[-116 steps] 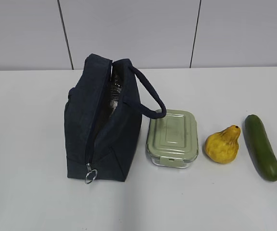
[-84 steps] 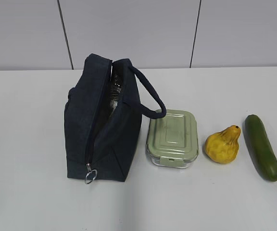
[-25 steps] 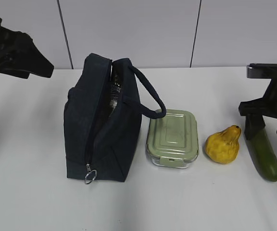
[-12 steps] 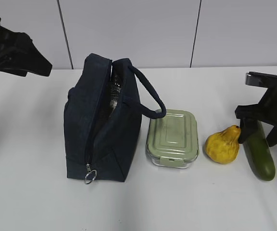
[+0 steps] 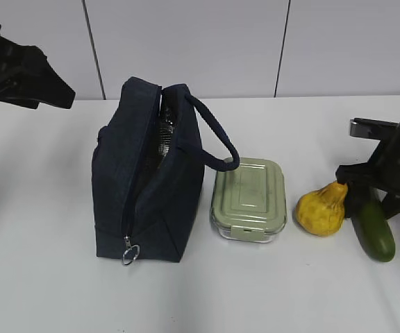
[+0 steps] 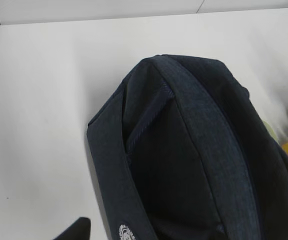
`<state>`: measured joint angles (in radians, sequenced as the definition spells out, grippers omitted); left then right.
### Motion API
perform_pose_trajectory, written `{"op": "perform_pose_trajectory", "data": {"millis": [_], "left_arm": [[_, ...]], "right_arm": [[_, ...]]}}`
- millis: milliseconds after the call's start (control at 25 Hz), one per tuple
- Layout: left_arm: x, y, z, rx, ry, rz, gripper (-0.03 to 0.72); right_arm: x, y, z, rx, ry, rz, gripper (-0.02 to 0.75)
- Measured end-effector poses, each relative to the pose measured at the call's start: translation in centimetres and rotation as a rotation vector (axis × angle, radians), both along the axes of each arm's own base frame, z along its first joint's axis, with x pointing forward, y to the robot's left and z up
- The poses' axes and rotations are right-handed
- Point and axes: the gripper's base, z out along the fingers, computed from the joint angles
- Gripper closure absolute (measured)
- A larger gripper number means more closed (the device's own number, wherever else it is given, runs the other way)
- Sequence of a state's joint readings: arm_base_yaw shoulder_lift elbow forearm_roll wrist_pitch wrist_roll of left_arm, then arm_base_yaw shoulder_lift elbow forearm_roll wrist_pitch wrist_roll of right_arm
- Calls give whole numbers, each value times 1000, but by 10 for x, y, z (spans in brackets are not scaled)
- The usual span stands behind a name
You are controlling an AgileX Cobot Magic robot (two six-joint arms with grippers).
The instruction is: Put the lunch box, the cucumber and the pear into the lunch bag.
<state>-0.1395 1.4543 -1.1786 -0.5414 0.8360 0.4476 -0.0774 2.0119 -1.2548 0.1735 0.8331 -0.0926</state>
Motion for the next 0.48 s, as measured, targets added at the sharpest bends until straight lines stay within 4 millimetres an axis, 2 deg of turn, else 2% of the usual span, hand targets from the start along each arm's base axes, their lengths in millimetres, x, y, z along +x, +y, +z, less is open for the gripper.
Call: {"op": "perform_pose_trajectory", "data": {"millis": [40,80,200,480], "left_arm": [[0,0,0,0,0,0,273],[0,0,0,0,1,-1,273],[-1,-5,-1,5,3,-18,273],[-15,-28,-4,17,68,-138,273]], "right_arm": [[0,-1,0,-11,0,-3,330],[1,-3,1,-27,-3,-8,358],[1,-7,4,-81,-6,-17,358],[0,-12,19,-139,-49,1,359]]}}
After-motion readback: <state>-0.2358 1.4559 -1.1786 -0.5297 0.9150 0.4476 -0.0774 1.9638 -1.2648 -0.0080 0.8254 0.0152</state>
